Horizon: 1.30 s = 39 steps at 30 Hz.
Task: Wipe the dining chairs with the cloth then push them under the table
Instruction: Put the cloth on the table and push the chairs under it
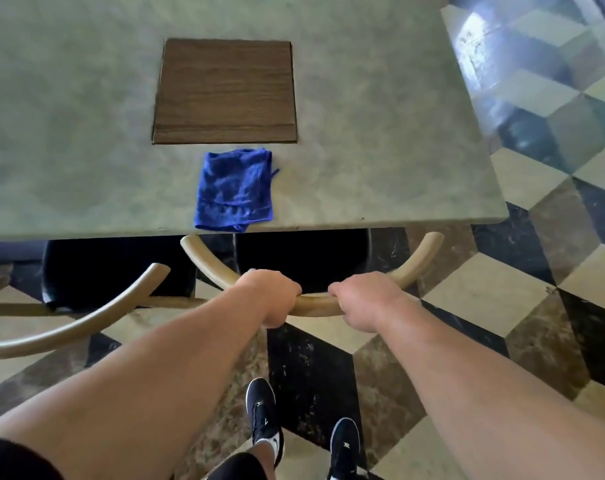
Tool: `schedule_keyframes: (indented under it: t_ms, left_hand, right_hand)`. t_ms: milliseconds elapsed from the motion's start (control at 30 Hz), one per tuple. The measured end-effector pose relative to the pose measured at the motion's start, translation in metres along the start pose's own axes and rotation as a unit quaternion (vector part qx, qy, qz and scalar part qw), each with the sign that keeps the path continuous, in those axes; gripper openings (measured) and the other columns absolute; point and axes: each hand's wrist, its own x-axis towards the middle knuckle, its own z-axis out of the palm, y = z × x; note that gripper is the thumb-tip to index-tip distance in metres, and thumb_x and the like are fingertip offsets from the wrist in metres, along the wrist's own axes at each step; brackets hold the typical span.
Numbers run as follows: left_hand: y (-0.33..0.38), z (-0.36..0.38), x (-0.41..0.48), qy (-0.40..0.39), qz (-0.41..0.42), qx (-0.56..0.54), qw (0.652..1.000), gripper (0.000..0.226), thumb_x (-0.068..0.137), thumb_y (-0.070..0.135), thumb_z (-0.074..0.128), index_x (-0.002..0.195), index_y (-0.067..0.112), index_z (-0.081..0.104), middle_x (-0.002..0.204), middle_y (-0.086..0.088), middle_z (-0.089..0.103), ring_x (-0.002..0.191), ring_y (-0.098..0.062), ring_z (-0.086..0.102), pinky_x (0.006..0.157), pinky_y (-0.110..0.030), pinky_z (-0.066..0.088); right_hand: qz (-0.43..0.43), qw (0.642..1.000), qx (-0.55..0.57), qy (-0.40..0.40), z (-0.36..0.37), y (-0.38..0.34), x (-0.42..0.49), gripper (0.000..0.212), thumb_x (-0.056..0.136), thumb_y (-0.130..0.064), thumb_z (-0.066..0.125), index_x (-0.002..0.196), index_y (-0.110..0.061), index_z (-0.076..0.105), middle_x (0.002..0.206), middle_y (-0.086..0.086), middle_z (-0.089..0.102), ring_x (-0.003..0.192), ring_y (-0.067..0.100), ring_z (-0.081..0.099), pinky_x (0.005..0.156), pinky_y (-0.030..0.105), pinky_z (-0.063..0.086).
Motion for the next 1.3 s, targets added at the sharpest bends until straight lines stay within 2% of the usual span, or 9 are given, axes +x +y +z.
schedule_keyframes:
  t_ms: [133, 267, 467, 633, 733, 900, 1000, 1133, 1300]
  left_hand:
    - [0.009, 0.026, -0.004, 0.001, -0.007, -0.015, 1.0, 0.03, 0.088, 0.029, 0.065, 0.117, 0.031, 0.059, 0.088, 0.009, 0.061, 0.08, -0.018, 0.06, 0.072, -0.039, 0.043]
    - [0.016, 0.04, -0.022, 0.032, -0.016, -0.022, 0.999, 0.033, 0.093, 0.048, 0.065, 0.119, 0.029, 0.06, 0.105, 0.006, 0.067, 0.098, -0.022, 0.065, 0.081, -0.04, 0.043]
    - [-0.002, 0.035, -0.088, 0.094, -0.085, -0.006, 0.992, 0.043, 0.094, 0.035, 0.059, 0.136, 0.025, 0.056, 0.131, -0.001, 0.061, 0.123, -0.025, 0.055, 0.105, -0.044, 0.045]
    - [-0.042, 0.037, -0.136, 0.084, -0.183, -0.024, 0.979, 0.052, 0.095, 0.032, 0.056, 0.146, 0.023, 0.047, 0.142, -0.004, 0.053, 0.128, -0.027, 0.051, 0.103, -0.043, 0.046]
    - [-0.081, 0.048, -0.154, 0.097, -0.238, -0.035, 0.966, 0.058, 0.095, 0.032, 0.058, 0.15, 0.026, 0.041, 0.146, -0.003, 0.049, 0.132, -0.028, 0.05, 0.104, -0.044, 0.045]
    - [-0.151, 0.075, -0.154, 0.12, -0.284, -0.081, 0.948, 0.076, 0.093, 0.03, 0.063, 0.157, 0.024, 0.024, 0.144, -0.002, 0.047, 0.126, -0.029, 0.052, 0.102, -0.043, 0.045]
    - [-0.184, 0.092, -0.144, 0.09, -0.265, -0.129, 0.951, 0.07, 0.096, 0.028, 0.062, 0.156, 0.024, 0.026, 0.132, -0.003, 0.056, 0.11, -0.029, 0.06, 0.084, -0.041, 0.05]
    - [-0.204, 0.101, -0.128, 0.089, -0.237, -0.199, 0.947, 0.056, 0.096, 0.01, 0.055, 0.144, 0.024, 0.031, 0.095, -0.001, 0.06, 0.072, -0.022, 0.061, 0.053, -0.036, 0.045]
    - [-0.206, 0.097, -0.126, 0.099, -0.196, -0.201, 0.955, 0.047, 0.093, 0.006, 0.056, 0.132, 0.022, 0.036, 0.089, 0.0, 0.053, 0.068, -0.02, 0.054, 0.05, -0.034, 0.038]
  right_hand:
    - [0.014, 0.999, -0.009, -0.034, 0.022, -0.009, -0.005, 0.012, 0.091, -0.027, 0.062, 0.1, -0.034, 0.057, 0.08, -0.01, 0.059, 0.073, 0.02, 0.06, 0.066, 0.038, 0.045]
    - [0.03, 0.999, 0.012, -0.042, 0.04, -0.008, -0.018, 0.014, 0.091, -0.043, 0.065, 0.098, -0.033, 0.059, 0.081, -0.01, 0.062, 0.076, 0.018, 0.062, 0.07, 0.039, 0.054]
    - [0.07, 0.997, 0.02, -0.028, 0.031, -0.031, -0.035, 0.043, 0.088, -0.063, 0.054, 0.112, -0.028, 0.06, 0.08, -0.009, 0.052, 0.08, 0.019, 0.056, 0.065, 0.036, 0.039]
    - [0.015, 0.998, 0.06, -0.03, 0.0, -0.09, -0.02, 0.05, 0.092, -0.057, 0.055, 0.13, -0.026, 0.053, 0.11, 0.0, 0.06, 0.1, 0.027, 0.059, 0.07, 0.04, 0.043]
    - [0.005, 0.997, 0.081, -0.011, -0.017, -0.129, 0.003, 0.052, 0.091, -0.057, 0.059, 0.131, -0.025, 0.048, 0.116, 0.002, 0.058, 0.103, 0.028, 0.058, 0.073, 0.042, 0.045]
    - [0.039, 0.99, 0.137, 0.011, -0.031, -0.18, 0.053, 0.062, 0.09, -0.057, 0.065, 0.136, -0.024, 0.041, 0.121, 0.004, 0.058, 0.11, 0.03, 0.059, 0.082, 0.046, 0.052]
    - [0.082, 0.979, 0.188, 0.009, -0.035, -0.201, 0.085, 0.055, 0.092, -0.05, 0.066, 0.132, -0.021, 0.04, 0.116, 0.006, 0.06, 0.103, 0.031, 0.063, 0.081, 0.046, 0.054]
    - [0.136, 0.968, 0.209, 0.026, -0.039, -0.22, 0.109, 0.036, 0.096, -0.026, 0.063, 0.124, -0.018, 0.041, 0.103, 0.004, 0.06, 0.089, 0.03, 0.063, 0.067, 0.042, 0.048]
    - [0.151, 0.968, 0.201, 0.02, -0.053, -0.239, 0.114, 0.031, 0.094, -0.016, 0.062, 0.116, -0.019, 0.04, 0.102, 0.004, 0.059, 0.092, 0.033, 0.064, 0.067, 0.042, 0.045]
